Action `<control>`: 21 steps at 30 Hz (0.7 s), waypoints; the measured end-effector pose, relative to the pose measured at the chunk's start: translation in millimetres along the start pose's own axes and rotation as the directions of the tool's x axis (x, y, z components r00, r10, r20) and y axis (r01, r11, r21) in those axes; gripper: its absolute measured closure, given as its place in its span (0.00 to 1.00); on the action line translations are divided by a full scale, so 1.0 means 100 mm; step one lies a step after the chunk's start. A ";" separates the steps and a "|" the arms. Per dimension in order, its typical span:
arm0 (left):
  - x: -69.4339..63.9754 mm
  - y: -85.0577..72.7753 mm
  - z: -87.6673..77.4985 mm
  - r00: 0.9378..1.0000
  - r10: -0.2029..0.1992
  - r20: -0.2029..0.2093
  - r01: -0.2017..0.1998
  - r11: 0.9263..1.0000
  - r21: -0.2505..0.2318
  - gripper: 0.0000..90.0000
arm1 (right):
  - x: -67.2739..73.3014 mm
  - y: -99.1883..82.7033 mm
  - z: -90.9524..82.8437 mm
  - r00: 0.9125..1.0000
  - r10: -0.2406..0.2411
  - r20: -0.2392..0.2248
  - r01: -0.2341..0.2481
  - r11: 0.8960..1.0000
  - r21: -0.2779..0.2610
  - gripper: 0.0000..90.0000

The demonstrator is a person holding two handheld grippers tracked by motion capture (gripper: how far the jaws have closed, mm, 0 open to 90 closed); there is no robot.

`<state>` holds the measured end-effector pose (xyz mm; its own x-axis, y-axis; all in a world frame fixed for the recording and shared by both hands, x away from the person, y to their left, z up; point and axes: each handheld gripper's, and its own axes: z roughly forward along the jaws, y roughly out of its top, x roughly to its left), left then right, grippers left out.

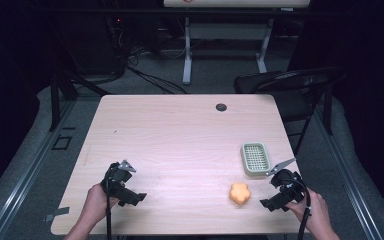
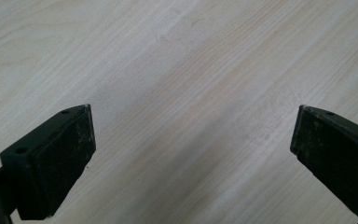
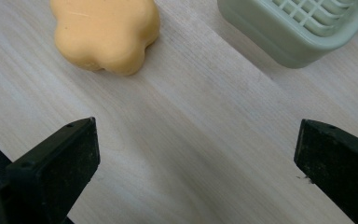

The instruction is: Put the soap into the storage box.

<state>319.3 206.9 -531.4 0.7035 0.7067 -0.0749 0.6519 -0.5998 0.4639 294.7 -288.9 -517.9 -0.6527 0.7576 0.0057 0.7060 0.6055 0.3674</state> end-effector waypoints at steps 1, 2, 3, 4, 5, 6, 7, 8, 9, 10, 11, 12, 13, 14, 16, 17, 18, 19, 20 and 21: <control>0.00 0.00 0.00 1.000 0.001 0.006 -0.001 1.000 0.002 0.00 | 0.01 0.00 0.00 1.000 -0.002 0.008 0.002 1.000 -0.001 0.00; -0.01 0.00 0.00 1.000 0.003 0.007 -0.003 1.000 0.003 0.00 | 0.01 0.01 0.00 1.000 -0.013 0.013 0.013 1.000 0.007 0.00; -0.01 0.00 0.00 1.000 0.004 0.008 -0.004 1.000 0.004 0.00 | 0.02 0.02 -0.01 1.000 -0.025 0.013 0.025 1.000 0.016 0.00; 0.00 0.00 0.00 1.000 0.004 0.008 -0.004 1.000 0.002 0.00 | 0.02 0.02 -0.01 0.999 -0.034 0.014 0.034 0.999 0.019 0.00; 0.00 0.00 0.00 1.000 0.004 0.008 -0.004 1.000 0.002 0.00 | 0.02 0.02 -0.01 0.999 -0.034 0.014 0.034 0.999 0.019 0.00; 0.00 -0.01 -0.01 1.000 -0.001 0.009 0.001 1.000 -0.001 0.00 | 0.05 0.04 0.00 0.999 -0.041 0.016 0.041 0.999 0.020 0.00; 0.00 -0.01 -0.01 1.000 -0.001 0.009 0.001 1.000 -0.001 0.00 | 0.05 0.04 0.00 0.999 -0.041 0.016 0.041 0.999 0.020 0.00; 0.00 -0.01 0.00 1.000 -0.002 0.008 0.002 1.000 0.000 0.00 | 0.07 0.05 -0.01 0.999 -0.052 0.015 0.052 0.999 0.016 0.00; 0.00 -0.01 0.00 1.000 -0.002 0.008 0.002 1.000 0.000 0.00 | 0.07 0.05 -0.01 0.999 -0.052 0.015 0.052 0.999 0.016 0.00; 0.00 -0.01 -0.01 1.000 0.001 0.007 -0.001 1.000 -0.001 0.00 | 0.08 0.07 0.00 0.998 -0.067 0.014 0.067 0.998 0.023 0.00; 0.00 -0.01 -0.01 1.000 0.001 0.007 -0.001 1.000 -0.001 0.00 | 0.08 0.07 0.00 0.998 -0.067 0.014 0.067 0.998 0.023 0.00; -0.01 -0.01 -0.01 1.000 0.002 0.008 -0.002 1.000 -0.003 0.00 | 0.09 0.08 0.00 0.998 -0.067 0.010 0.067 0.998 0.019 0.00; -0.01 -0.01 -0.01 1.000 0.003 0.009 -0.003 1.000 -0.003 0.00 | 0.11 0.09 0.00 0.997 -0.075 0.005 0.075 0.997 0.021 0.00; -0.01 0.00 0.00 1.000 0.002 0.010 -0.002 1.000 -0.003 0.00 | 0.11 0.10 0.00 0.997 -0.080 0.004 0.080 0.996 0.026 0.00; 0.00 0.00 0.00 1.000 0.003 0.012 -0.003 1.000 0.000 0.00 | 0.12 0.11 0.01 0.996 -0.093 0.004 0.093 0.995 0.026 0.01; 0.00 0.00 0.01 1.000 0.005 0.012 -0.005 1.000 0.002 0.00 | 0.13 0.12 0.01 0.995 -0.101 0.012 0.100 0.994 0.031 0.01; 0.00 0.00 0.01 1.000 0.005 0.012 -0.005 1.000 0.003 0.00 | 0.14 0.13 0.01 0.995 -0.104 0.002 0.104 0.994 0.029 0.01; 0.00 0.00 0.00 1.000 0.005 0.011 -0.005 1.000 0.000 0.00 | 0.15 0.14 0.01 0.995 -0.102 0.002 0.102 0.994 0.025 0.01; 0.00 0.00 0.00 1.000 0.005 0.011 -0.005 1.000 0.000 0.00 | 0.15 0.15 0.01 0.994 -0.105 0.000 0.105 0.994 0.025 0.00; 0.00 0.00 0.00 1.000 0.004 0.011 -0.004 1.000 0.001 0.00 | 0.16 0.16 0.01 0.995 -0.104 -0.005 0.104 0.994 0.022 0.00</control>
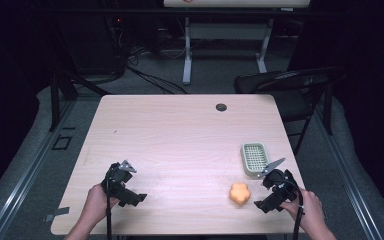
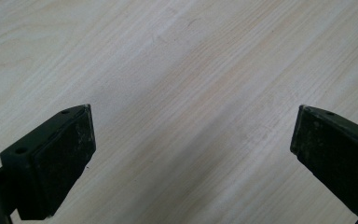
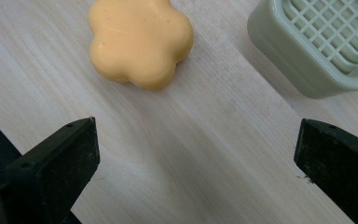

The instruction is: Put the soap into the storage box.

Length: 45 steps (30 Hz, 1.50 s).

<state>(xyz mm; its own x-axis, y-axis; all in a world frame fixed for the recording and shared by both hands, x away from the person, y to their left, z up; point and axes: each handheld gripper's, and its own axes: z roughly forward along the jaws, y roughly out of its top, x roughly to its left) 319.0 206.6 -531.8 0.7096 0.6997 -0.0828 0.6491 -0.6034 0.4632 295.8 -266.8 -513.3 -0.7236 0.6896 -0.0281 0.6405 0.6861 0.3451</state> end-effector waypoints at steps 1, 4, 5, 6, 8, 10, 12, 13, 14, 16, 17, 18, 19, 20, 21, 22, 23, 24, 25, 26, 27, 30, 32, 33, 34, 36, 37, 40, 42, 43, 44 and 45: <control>0.00 0.00 0.00 1.000 -0.001 -0.001 0.001 1.000 0.000 0.00 | 0.00 0.01 0.00 1.000 -0.003 0.008 0.002 1.000 0.004 0.00; 0.00 0.00 -0.01 1.000 -0.004 -0.005 0.004 1.000 -0.004 0.00 | 0.02 0.03 0.00 1.000 0.000 0.002 0.000 1.000 -0.005 0.00; 0.00 0.00 -0.01 1.000 -0.004 -0.005 0.004 1.000 -0.004 0.00 | 0.04 0.04 0.01 1.000 0.008 -0.003 -0.008 1.000 -0.015 0.00; 0.00 0.00 -0.02 1.000 -0.002 -0.005 0.002 1.000 -0.006 0.00 | 0.06 0.08 0.00 1.000 -0.016 0.000 0.016 1.000 0.002 0.00; 0.00 0.00 -0.02 1.000 -0.002 -0.004 0.002 1.000 -0.006 0.00 | 0.09 0.13 0.02 1.000 -0.025 -0.011 0.025 1.000 0.003 0.00; 0.00 0.00 -0.01 1.000 -0.002 -0.007 0.002 1.000 -0.007 0.00 | 0.10 0.15 0.03 1.000 -0.027 -0.014 0.027 1.000 -0.001 0.00; 0.00 0.00 -0.01 1.000 -0.001 -0.003 0.001 1.000 -0.005 0.00 | 0.12 0.20 0.04 0.999 -0.037 -0.019 0.037 0.999 0.005 0.00; 0.00 0.00 -0.01 1.000 0.000 -0.002 0.000 1.000 -0.005 0.00 | 0.14 0.22 0.05 0.999 -0.045 -0.023 0.045 0.999 0.005 0.00; 0.00 0.00 -0.01 1.000 0.000 -0.001 0.000 1.000 -0.006 0.00 | 0.15 0.25 0.07 0.999 -0.044 -0.029 0.044 0.999 0.001 0.00; 0.00 0.00 -0.01 1.000 0.001 0.000 -0.001 1.000 -0.006 0.00 | 0.19 0.31 0.10 0.998 -0.055 -0.031 0.055 0.998 0.006 0.00; 0.00 0.00 -0.01 1.000 0.002 0.000 -0.002 1.000 -0.006 0.00 | 0.20 0.34 0.11 0.997 -0.066 -0.031 0.066 0.998 0.011 0.00; 0.00 0.00 -0.01 1.000 0.003 0.000 -0.003 1.000 -0.006 0.00 | 0.22 0.37 0.14 0.997 -0.068 -0.037 0.069 0.997 0.019 0.00; -0.01 0.00 -0.02 1.000 0.004 0.001 -0.004 1.000 -0.006 0.00 | 0.25 0.42 0.18 0.996 -0.081 -0.034 0.082 0.996 0.031 0.00; -0.01 0.00 -0.02 1.000 0.004 0.001 -0.004 1.000 -0.006 0.00 | 0.26 0.43 0.20 0.996 -0.082 -0.035 0.084 0.996 0.035 0.00; -0.01 0.00 -0.02 1.000 0.004 0.000 -0.004 1.000 -0.006 0.00 | 0.26 0.43 0.20 0.996 -0.082 -0.035 0.084 0.996 0.035 0.00; -0.01 0.00 -0.02 1.000 0.005 0.000 -0.005 1.000 -0.005 0.00 | 0.26 0.45 0.22 0.996 -0.086 -0.035 0.087 0.995 0.041 0.00; -0.01 0.00 -0.01 1.000 0.004 -0.001 -0.004 1.000 -0.005 0.00 | 0.26 0.46 0.24 0.996 -0.079 -0.038 0.080 0.996 0.041 0.00; -0.01 0.00 -0.01 1.000 0.004 -0.001 -0.004 1.000 -0.005 0.00 | 0.25 0.46 0.26 0.997 -0.072 -0.038 0.074 0.997 0.040 0.00; -0.01 0.00 -0.01 1.000 0.005 0.000 -0.005 1.000 -0.004 0.00 | 0.24 0.47 0.27 0.997 -0.077 -0.032 0.079 0.996 0.048 0.00; -0.01 0.00 -0.01 1.000 0.005 -0.001 -0.005 1.000 -0.004 0.00 | 0.24 0.47 0.28 0.996 -0.071 -0.045 0.073 0.996 0.046 0.00; -0.01 0.00 -0.01 1.000 0.005 -0.001 -0.005 1.000 -0.004 0.00 | 0.24 0.47 0.28 0.996 -0.071 -0.045 0.073 0.996 0.046 0.00; -0.01 0.00 -0.01 1.000 0.005 -0.001 -0.005 1.000 -0.003 0.00 | 0.24 0.51 0.37 0.996 -0.062 -0.059 0.065 0.997 0.050 0.00; -0.01 0.00 -0.01 1.000 0.001 -0.003 -0.001 1.000 -0.005 0.00 | 0.26 0.54 0.40 0.995 -0.074 -0.061 0.078 0.995 0.067 0.00; -0.01 0.00 -0.01 1.000 0.001 -0.003 -0.001 1.000 -0.005 0.00 | 0.26 0.54 0.40 0.995 -0.074 -0.061 0.078 0.995 0.067 0.00; 0.00 0.00 -0.01 1.000 0.000 0.000 0.000 1.000 -0.004 0.00 | 0.26 0.55 0.40 0.995 -0.083 -0.052 0.087 0.993 0.075 0.00; -0.01 -0.01 -0.02 1.000 0.000 0.002 0.000 1.000 -0.009 0.00 | 0.27 0.56 0.45 0.996 -0.065 -0.065 0.070 0.995 0.068 0.01; -0.01 -0.01 -0.01 1.000 0.001 0.002 -0.001 1.000 -0.008 0.00 | 0.26 0.57 0.44 0.995 -0.078 -0.060 0.084 0.993 0.089 0.02; 0.01 -0.02 -0.01 1.000 -0.003 0.002 0.003 1.000 -0.007 0.00 | 0.27 0.58 0.45 0.996 -0.068 -0.057 0.072 0.995 0.073 0.08; 0.01 -0.01 -0.02 1.000 -0.004 0.006 0.004 1.000 -0.007 0.00 | 0.28 0.57 0.47 0.996 -0.061 -0.064 0.066 0.995 0.079 0.16; 0.00 -0.01 -0.02 1.000 0.003 0.005 -0.003 1.000 -0.011 0.00 | 0.28 0.57 0.47 0.996 -0.061 -0.064 0.066 0.995 0.079 0.16; -0.01 -0.01 -0.03 1.000 0.005 0.002 -0.005 1.000 -0.012 0.00 | 0.28 0.56 0.49 0.996 -0.055 -0.066 0.061 0.994 0.087 0.17; -0.02 -0.01 -0.02 1.000 0.008 0.005 -0.008 1.000 -0.006 0.00 | 0.28 0.55 0.49 0.997 -0.049 -0.061 0.055 0.995 0.086 0.18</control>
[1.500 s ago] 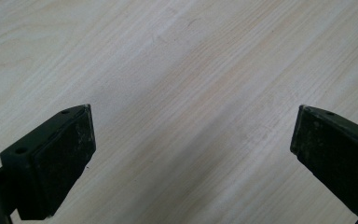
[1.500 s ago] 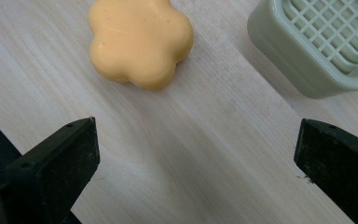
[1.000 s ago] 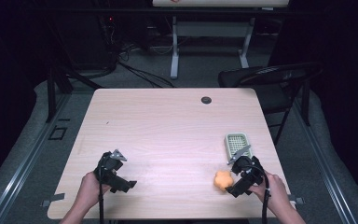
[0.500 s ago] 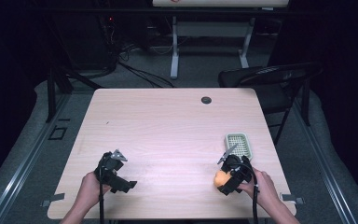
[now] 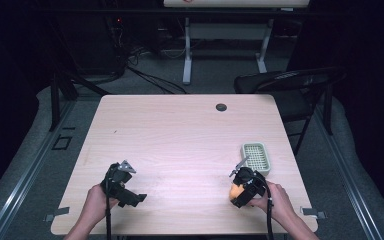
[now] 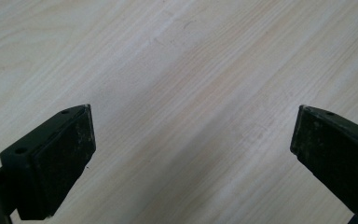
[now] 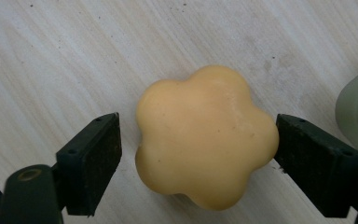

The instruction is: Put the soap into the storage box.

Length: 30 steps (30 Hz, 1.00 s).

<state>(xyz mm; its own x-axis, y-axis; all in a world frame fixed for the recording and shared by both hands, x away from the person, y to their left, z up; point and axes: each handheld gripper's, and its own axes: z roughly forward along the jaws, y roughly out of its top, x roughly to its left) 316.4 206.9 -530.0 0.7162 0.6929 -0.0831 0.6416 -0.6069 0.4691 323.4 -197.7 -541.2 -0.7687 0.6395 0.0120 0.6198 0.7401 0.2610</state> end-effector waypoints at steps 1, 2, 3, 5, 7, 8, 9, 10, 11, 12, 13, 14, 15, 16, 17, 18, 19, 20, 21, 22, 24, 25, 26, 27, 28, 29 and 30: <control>0.00 0.00 0.00 1.000 0.000 0.000 0.000 1.000 0.000 0.00 | 0.00 0.00 0.00 1.000 0.000 0.000 0.000 1.000 0.000 0.18; 0.00 0.00 0.00 1.000 0.002 -0.002 -0.002 1.000 -0.003 0.00 | 0.00 0.00 0.00 1.000 0.000 0.004 0.000 1.000 -0.002 0.20; 0.00 0.00 -0.01 1.000 -0.002 -0.002 0.002 1.000 -0.007 0.00 | 0.01 0.00 0.01 1.000 -0.003 0.014 0.003 1.000 0.004 0.21; 0.01 0.01 0.00 1.000 -0.003 -0.003 0.003 1.000 -0.007 0.00 | 0.01 0.00 0.01 1.000 -0.002 0.018 0.002 1.000 0.004 0.23; 0.01 0.01 0.01 1.000 -0.005 0.000 0.005 1.000 -0.003 0.00 | 0.02 -0.01 0.01 0.999 0.001 0.034 -0.001 1.000 0.002 0.27; 0.01 0.01 0.01 1.000 -0.005 0.000 0.005 1.000 -0.003 0.00 | 0.02 -0.01 0.01 0.999 0.001 0.034 -0.001 1.000 0.002 0.27; 0.00 0.01 0.01 1.000 0.006 0.000 -0.006 1.000 0.000 0.00 | 0.01 -0.01 0.01 0.999 0.001 0.039 -0.001 1.000 0.010 0.29; 0.00 0.01 0.01 1.000 0.006 0.000 -0.006 1.000 0.000 0.00 | 0.01 -0.01 0.01 0.999 0.001 0.039 -0.001 1.000 0.010 0.29; -0.01 0.01 0.01 1.000 0.006 -0.001 -0.006 1.000 -0.002 0.00 | 0.01 -0.01 0.01 0.999 0.001 0.039 -0.001 1.000 0.008 0.29; -0.01 0.01 0.00 1.000 0.006 -0.001 -0.006 1.000 -0.002 0.00 | 0.01 -0.01 0.01 0.999 0.001 0.039 -0.001 1.000 0.008 0.29; -0.01 0.01 0.00 1.000 0.006 -0.003 -0.006 1.000 -0.003 0.00 | 0.02 -0.01 0.01 0.999 0.002 0.040 -0.002 1.000 0.009 0.29; -0.01 0.01 0.00 1.000 0.006 -0.012 -0.007 1.000 -0.006 0.00 | 0.02 -0.02 0.01 0.999 0.001 0.044 -0.001 1.000 0.009 0.29; -0.01 0.01 0.00 1.000 0.005 -0.005 -0.005 1.000 -0.001 0.00 | 0.02 -0.02 0.02 0.999 0.004 0.040 -0.004 1.000 0.003 0.29; -0.01 0.01 0.00 1.000 0.005 -0.005 -0.005 1.000 -0.001 0.00 | 0.02 -0.02 0.02 0.999 0.004 0.040 -0.004 1.000 0.003 0.29; -0.01 0.02 0.01 1.000 0.004 -0.003 -0.004 1.000 0.001 0.00 | 0.02 -0.03 0.03 0.999 0.009 0.032 -0.009 1.000 -0.005 0.29; -0.01 0.02 0.01 1.000 0.004 -0.003 -0.004 1.000 0.001 0.00 | 0.01 -0.02 0.02 0.999 0.002 0.035 -0.002 1.000 0.003 0.29; -0.01 0.02 0.01 1.000 0.006 -0.004 -0.006 1.000 0.001 0.00 | 0.01 -0.02 0.02 0.999 0.002 0.035 -0.002 1.000 0.004 0.29; -0.01 0.02 0.01 1.000 0.007 -0.004 -0.007 1.000 0.003 0.00 | 0.01 -0.02 0.02 0.999 0.002 0.035 -0.002 1.000 0.004 0.29; -0.01 0.02 0.01 1.000 0.006 -0.004 -0.006 1.000 0.003 0.00 | 0.02 -0.02 0.03 0.999 0.009 0.033 -0.009 1.000 -0.003 0.29; -0.01 0.02 0.01 1.000 0.005 -0.003 -0.005 1.000 0.003 0.00 | 0.01 -0.02 0.02 0.999 -0.004 0.039 0.003 1.000 0.013 0.29; -0.01 0.02 0.01 1.000 0.006 -0.004 -0.006 1.000 0.002 0.00 | 0.02 -0.02 0.03 0.999 0.005 0.034 -0.005 1.000 0.001 0.29; -0.01 0.02 0.01 1.000 0.007 -0.004 -0.007 1.000 0.002 0.00 | 0.01 -0.02 0.02 0.999 -0.010 0.042 0.009 1.000 0.020 0.29; -0.01 0.02 0.01 1.000 0.006 -0.003 -0.006 1.000 0.003 0.00 | 0.01 -0.02 0.02 0.999 -0.010 0.042 0.009 1.000 0.020 0.29; -0.01 0.02 0.01 1.000 0.006 -0.002 -0.006 1.000 0.004 0.00 | 0.02 -0.02 0.03 0.999 0.001 0.037 -0.001 1.000 0.007 0.30; -0.01 0.02 0.01 1.000 0.008 -0.002 -0.008 1.000 0.003 0.00 | 0.01 -0.03 0.03 0.999 0.004 0.037 -0.004 1.000 0.000 0.30; -0.01 0.02 0.01 1.000 0.008 -0.002 -0.008 1.000 0.003 0.00 | 0.01 -0.03 0.03 0.999 0.004 0.037 -0.004 1.000 0.000 0.30; -0.01 0.02 0.01 1.000 0.010 0.000 -0.010 1.000 0.002 0.00 | 0.01 -0.03 0.03 0.999 0.006 0.035 -0.006 1.000 -0.002 0.30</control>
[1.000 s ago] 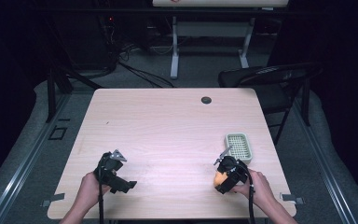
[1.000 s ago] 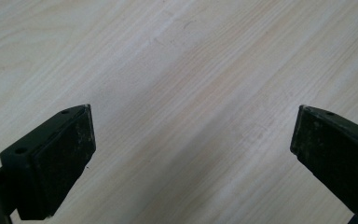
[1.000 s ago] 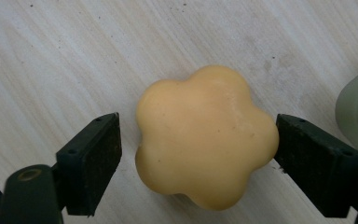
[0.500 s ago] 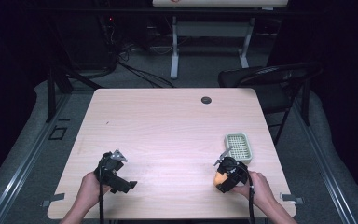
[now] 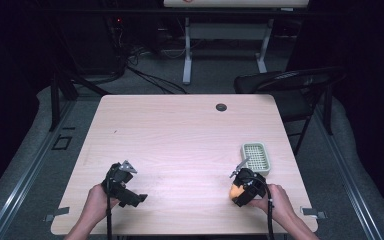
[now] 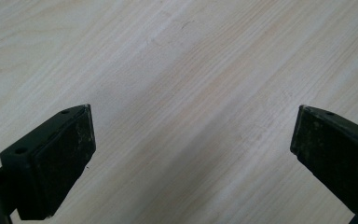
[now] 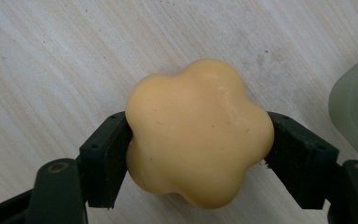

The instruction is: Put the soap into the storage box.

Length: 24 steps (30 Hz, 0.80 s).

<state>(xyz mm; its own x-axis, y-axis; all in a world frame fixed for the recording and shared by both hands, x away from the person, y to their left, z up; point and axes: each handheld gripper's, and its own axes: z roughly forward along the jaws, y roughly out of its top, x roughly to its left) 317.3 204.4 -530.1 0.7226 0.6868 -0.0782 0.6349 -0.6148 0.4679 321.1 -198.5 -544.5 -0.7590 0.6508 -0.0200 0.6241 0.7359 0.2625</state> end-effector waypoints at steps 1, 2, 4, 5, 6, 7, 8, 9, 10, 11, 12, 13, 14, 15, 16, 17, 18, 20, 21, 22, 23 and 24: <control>0.00 0.00 0.00 1.000 0.000 -0.001 0.000 1.000 0.001 0.00 | -0.01 0.00 0.00 1.000 0.000 0.001 0.000 1.000 0.005 0.30; 0.00 0.00 0.00 1.000 -0.002 0.001 0.002 1.000 0.001 0.00 | -0.02 0.00 0.00 1.000 0.005 -0.012 -0.005 1.000 0.003 0.30; 0.00 0.00 0.00 1.000 -0.003 0.000 0.003 1.000 0.000 0.00 | -0.02 0.00 -0.01 1.000 0.006 -0.011 -0.006 1.000 0.004 0.30; 0.00 0.00 0.00 1.000 -0.003 0.000 0.003 1.000 -0.001 0.00 | -0.02 0.00 -0.01 1.000 0.006 -0.011 -0.006 1.000 0.004 0.30; 0.00 -0.01 0.00 1.000 -0.003 0.001 0.003 1.000 -0.002 0.00 | -0.02 0.00 -0.02 1.000 0.004 -0.013 -0.004 1.000 0.001 0.30; 0.01 -0.01 0.00 1.000 -0.005 0.003 0.005 1.000 0.001 0.00 | -0.02 0.01 -0.03 1.000 0.003 -0.007 -0.003 1.000 0.002 0.30; 0.01 -0.01 0.00 1.000 -0.005 0.003 0.005 1.000 -0.001 0.00 | -0.02 0.01 -0.04 1.000 0.008 -0.013 -0.008 1.000 -0.007 0.30; 0.01 -0.01 0.00 1.000 -0.005 0.003 0.005 1.000 -0.001 0.00 | -0.02 0.01 -0.04 1.000 0.008 -0.013 -0.008 1.000 -0.007 0.30; 0.01 -0.01 0.00 1.000 -0.004 0.003 0.004 1.000 -0.004 0.00 | -0.01 0.02 -0.04 1.000 0.007 -0.010 -0.007 1.000 -0.011 0.30; 0.01 0.00 0.00 1.000 -0.003 0.003 0.003 1.000 -0.001 0.00 | -0.02 0.01 -0.06 1.000 -0.002 -0.003 0.002 1.000 -0.005 0.30; 0.01 0.00 0.00 1.000 -0.003 0.003 0.003 1.000 -0.001 0.00 | -0.02 0.01 -0.06 1.000 -0.002 -0.003 0.002 1.000 -0.005 0.30; 0.00 0.00 0.00 1.000 -0.001 0.003 0.001 1.000 -0.001 0.00 | -0.02 0.01 -0.06 1.000 0.004 0.000 -0.004 1.000 -0.017 0.30; 0.00 0.00 0.00 1.000 -0.003 0.004 0.003 1.000 -0.001 0.00 | -0.02 0.00 -0.07 1.000 0.008 -0.007 -0.009 1.000 -0.015 0.30; 0.00 0.00 0.00 1.000 -0.003 0.004 0.003 1.000 -0.001 0.00 | -0.02 0.00 -0.07 1.000 0.008 -0.007 -0.009 1.000 -0.015 0.30; 0.01 0.00 0.00 1.000 -0.003 0.005 0.003 1.000 0.000 0.00 | -0.02 0.00 -0.08 1.000 0.010 -0.006 -0.010 1.000 -0.015 0.30; 0.01 0.00 0.00 1.000 -0.003 0.005 0.003 1.000 0.000 0.00 | -0.02 0.00 -0.08 1.000 0.010 -0.006 -0.010 1.000 -0.015 0.30; 0.01 0.00 0.00 1.000 -0.002 0.004 0.002 1.000 0.002 0.00 | -0.03 0.00 -0.09 1.000 0.003 0.002 -0.003 1.000 -0.010 0.30; 0.01 -0.01 0.00 1.000 -0.005 0.003 0.005 1.000 -0.001 0.00 | -0.02 0.01 -0.09 1.000 0.007 -0.006 -0.007 1.000 -0.017 0.30; 0.01 -0.01 0.00 1.000 -0.005 0.004 0.005 1.000 -0.001 0.00 | -0.02 0.01 -0.10 1.000 0.006 -0.003 -0.006 1.000 -0.016 0.30; 0.01 -0.01 0.00 1.000 -0.005 0.004 0.005 1.000 -0.001 0.00 | -0.02 0.01 -0.10 1.000 0.006 -0.003 -0.006 1.000 -0.016 0.30; 0.01 0.00 0.00 1.000 -0.005 0.004 0.005 1.000 -0.001 0.00 | -0.02 0.01 -0.11 1.000 0.000 0.003 0.000 1.000 -0.007 0.30; 0.01 0.00 0.00 1.000 -0.005 0.004 0.005 1.000 -0.001 0.00 | -0.02 0.01 -0.11 1.000 0.000 0.003 0.000 1.000 -0.007 0.30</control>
<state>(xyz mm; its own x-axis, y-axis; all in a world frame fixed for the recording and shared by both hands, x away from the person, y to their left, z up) 318.0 205.6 -530.5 0.7207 0.6881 -0.0836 0.6380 -0.6114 0.4681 321.6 -201.0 -534.0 -0.7583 0.6516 -0.0224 0.6230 0.7343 0.2696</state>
